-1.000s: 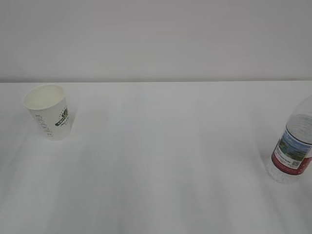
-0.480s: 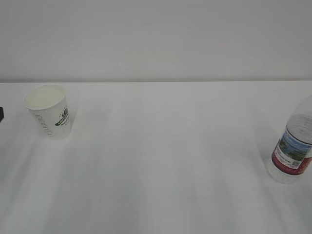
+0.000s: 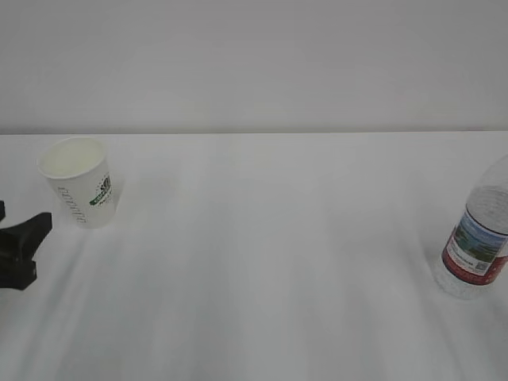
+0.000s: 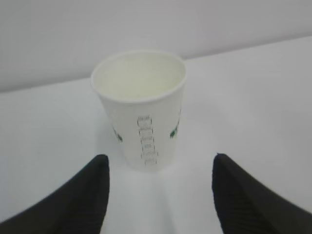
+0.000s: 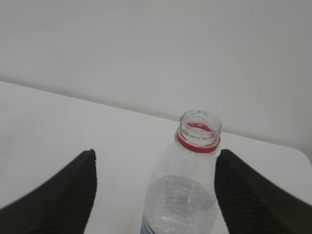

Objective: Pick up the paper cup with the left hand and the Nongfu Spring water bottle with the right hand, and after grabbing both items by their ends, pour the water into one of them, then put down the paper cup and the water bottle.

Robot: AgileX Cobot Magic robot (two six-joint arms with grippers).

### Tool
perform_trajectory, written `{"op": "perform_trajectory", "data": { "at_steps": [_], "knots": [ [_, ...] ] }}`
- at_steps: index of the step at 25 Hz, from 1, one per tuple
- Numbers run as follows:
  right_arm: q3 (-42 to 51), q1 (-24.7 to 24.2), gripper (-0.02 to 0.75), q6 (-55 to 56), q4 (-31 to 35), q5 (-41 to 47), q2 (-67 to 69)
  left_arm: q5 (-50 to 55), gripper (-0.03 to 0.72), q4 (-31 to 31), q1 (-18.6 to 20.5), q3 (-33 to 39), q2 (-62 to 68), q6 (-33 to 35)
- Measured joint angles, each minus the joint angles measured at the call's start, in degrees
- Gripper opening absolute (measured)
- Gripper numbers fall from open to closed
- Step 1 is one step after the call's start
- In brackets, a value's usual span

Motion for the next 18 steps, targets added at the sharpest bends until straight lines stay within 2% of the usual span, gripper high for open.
{"op": "perform_trajectory", "data": {
  "at_steps": [5, 7, 13, 18],
  "knots": [
    [0.0, 0.0, 0.568, -0.8, 1.2, -4.2, 3.7, -1.1, 0.483, -1.2, 0.0, 1.7, 6.2, -3.4],
    [0.0, 0.0, 0.568, -1.5, 3.1, -5.4, 5.4, -1.1, 0.482, -0.9, 0.0, 1.7, 7.8, -4.5],
    [0.3, 0.0, 0.568, -9.0, 14.3, -7.8, 8.4, -1.3, 0.480, 0.3, 0.0, 1.7, 8.1, -5.8],
    [0.4, 0.0, 0.568, -11.1, 15.6, -8.8, 11.5, -1.4, 0.468, 0.3, 0.0, 1.7, 8.1, -6.1]
  ]
}}
